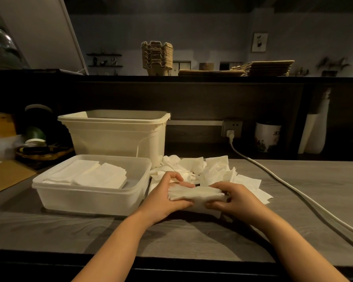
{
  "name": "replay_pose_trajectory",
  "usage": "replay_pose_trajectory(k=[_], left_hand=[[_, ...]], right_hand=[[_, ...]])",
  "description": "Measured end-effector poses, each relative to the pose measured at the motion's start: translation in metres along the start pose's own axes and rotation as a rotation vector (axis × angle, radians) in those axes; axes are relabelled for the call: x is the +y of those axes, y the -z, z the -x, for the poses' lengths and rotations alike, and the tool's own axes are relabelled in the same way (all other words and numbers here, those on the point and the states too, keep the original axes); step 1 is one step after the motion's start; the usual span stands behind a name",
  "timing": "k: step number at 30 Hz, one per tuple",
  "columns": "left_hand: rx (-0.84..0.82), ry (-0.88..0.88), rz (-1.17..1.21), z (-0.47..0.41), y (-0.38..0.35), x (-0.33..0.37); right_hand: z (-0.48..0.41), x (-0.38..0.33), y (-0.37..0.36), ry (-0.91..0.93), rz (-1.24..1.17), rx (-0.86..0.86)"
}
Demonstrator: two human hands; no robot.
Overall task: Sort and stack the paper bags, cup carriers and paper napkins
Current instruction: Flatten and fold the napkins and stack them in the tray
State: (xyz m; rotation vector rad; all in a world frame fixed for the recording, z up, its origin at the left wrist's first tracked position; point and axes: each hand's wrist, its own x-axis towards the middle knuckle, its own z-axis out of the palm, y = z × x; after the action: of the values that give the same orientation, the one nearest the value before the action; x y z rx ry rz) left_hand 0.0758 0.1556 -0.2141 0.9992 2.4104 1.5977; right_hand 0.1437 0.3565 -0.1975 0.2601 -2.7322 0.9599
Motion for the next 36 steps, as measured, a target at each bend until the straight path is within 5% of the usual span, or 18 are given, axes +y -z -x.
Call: replay_pose_trajectory(k=[11,19,26,30,36], left_hand=[[0.104,-0.003,0.021,-0.003,0.002,0.001],[0.031,0.033,-0.244,-0.001,0.002,-0.004],[0.13,0.085,0.159,-0.003,0.0,0.009],[0.033,0.137,0.151,-0.002,-0.004,0.009],[0.141,0.15,0.359,-0.005,-0.005,0.008]], right_hand=[[-0.001,0.001,0.0,-0.007,0.027,0.067],[0.0,0.002,0.0,-0.084,0.096,-0.001],[-0.002,-0.001,-0.002,-0.145,-0.326,0.087],[-0.003,0.001,-0.004,-0.217,-0.61,0.118],[-0.005,-0.005,-0.007,-0.196,-0.477,0.04]])
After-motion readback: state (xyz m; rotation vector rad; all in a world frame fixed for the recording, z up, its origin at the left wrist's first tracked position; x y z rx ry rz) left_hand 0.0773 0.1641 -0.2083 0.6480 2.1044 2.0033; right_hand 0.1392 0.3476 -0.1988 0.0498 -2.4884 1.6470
